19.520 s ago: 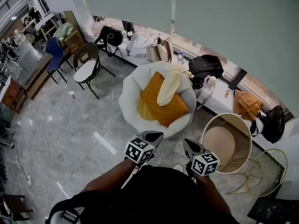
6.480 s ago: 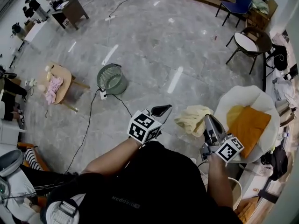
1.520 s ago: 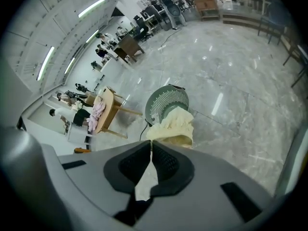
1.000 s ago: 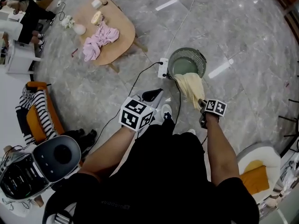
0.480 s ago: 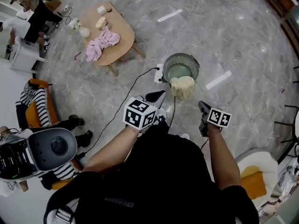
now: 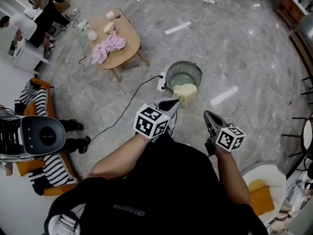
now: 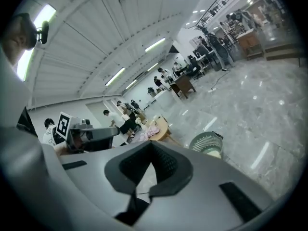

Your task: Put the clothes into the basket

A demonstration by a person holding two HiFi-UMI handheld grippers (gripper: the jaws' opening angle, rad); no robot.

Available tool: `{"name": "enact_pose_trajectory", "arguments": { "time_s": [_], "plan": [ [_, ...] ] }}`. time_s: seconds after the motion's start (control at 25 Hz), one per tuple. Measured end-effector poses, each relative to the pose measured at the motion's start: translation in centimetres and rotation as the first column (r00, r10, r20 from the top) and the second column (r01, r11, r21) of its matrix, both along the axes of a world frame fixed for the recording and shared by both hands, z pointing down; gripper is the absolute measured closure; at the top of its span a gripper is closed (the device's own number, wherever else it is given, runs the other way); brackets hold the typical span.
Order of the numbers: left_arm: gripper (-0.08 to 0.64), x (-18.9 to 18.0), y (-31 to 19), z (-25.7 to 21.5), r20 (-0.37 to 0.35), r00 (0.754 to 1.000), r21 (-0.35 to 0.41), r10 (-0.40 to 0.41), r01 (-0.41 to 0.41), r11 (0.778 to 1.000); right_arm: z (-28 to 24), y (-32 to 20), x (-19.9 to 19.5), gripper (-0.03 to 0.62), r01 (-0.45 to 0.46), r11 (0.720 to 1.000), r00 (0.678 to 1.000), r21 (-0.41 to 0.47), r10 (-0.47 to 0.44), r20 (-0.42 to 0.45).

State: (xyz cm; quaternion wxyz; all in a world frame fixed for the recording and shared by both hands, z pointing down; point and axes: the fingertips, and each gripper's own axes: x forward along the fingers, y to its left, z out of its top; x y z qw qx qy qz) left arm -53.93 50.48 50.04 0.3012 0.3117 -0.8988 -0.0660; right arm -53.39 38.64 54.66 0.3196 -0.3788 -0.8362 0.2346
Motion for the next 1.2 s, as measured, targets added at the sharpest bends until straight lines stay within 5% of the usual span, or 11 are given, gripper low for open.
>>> {"name": "enact_pose_trajectory", "arguments": {
  "time_s": [0.24,0.72,1.2],
  "plan": [
    [0.559,3.9,-1.8,-1.2,0.029,0.999,0.013,-0.039,0.039,0.999,-3.5,-0.1,3.6,0.578,0.069,0.997,0.989,0.029,-0.072,0.131],
    [0.56,9.8,-2.3,-1.7,0.032,0.992,0.029,-0.12,0.119,0.992,-3.5,-0.4,7.8,0.578,0.102,0.994,0.986,0.032,-0.105,0.13],
    [0.559,9.6,1.1,-3.2,0.052,0.999,0.04,-0.015,0.013,0.999,-4.9,3.9,11.0,0.578,0.033,0.997,0.99,0.068,-0.042,0.137]
  ]
}}
